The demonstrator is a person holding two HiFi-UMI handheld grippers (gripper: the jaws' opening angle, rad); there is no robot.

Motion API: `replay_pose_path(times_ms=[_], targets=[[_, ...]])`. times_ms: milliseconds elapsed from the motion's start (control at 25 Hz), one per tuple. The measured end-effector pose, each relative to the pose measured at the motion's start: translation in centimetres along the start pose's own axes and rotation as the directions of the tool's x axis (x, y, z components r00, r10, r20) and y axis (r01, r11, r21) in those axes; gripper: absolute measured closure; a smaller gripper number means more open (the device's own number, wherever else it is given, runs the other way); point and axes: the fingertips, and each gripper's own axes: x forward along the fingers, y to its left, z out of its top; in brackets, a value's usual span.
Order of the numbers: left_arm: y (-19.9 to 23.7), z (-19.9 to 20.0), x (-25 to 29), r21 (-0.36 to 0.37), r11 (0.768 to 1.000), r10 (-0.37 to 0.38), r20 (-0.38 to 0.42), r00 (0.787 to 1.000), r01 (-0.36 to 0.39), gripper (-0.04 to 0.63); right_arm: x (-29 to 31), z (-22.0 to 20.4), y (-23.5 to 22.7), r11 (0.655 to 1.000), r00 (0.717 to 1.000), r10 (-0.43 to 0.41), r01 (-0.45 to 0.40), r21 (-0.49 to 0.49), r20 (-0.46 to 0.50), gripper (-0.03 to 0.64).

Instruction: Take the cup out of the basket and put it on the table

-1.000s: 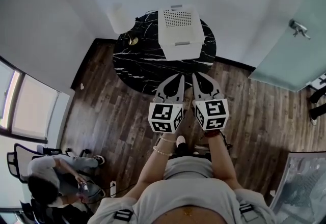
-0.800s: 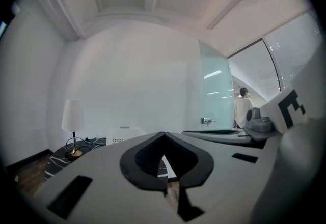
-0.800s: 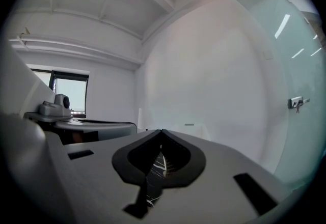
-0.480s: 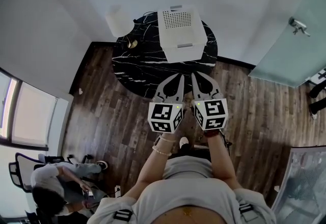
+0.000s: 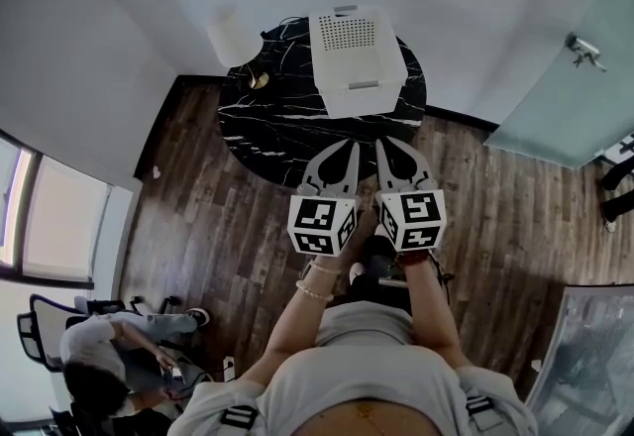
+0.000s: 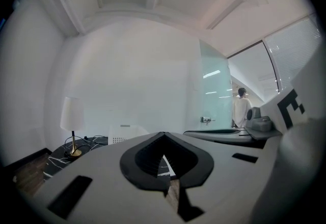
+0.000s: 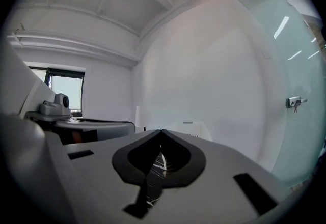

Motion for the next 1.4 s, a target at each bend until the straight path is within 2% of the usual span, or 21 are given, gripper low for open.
replay_pose_path(times_ms=[720, 1400], targets=[[2.7, 0.8, 8.1, -0.009, 1.000, 0.030, -0.017, 0.999, -0.030, 0.589, 7.3, 0.9, -5.0, 0.999, 0.999, 0.036, -0.036, 0.003, -0.022, 0.609], [5.9, 2.1, 15.1, 0.000, 0.988, 0.154, -0.020, 0.988, -0.154, 0.589, 15.1, 2.5, -8.6, 0.986, 0.986, 0.166, -0.166, 0.007, -0.024, 0.609]])
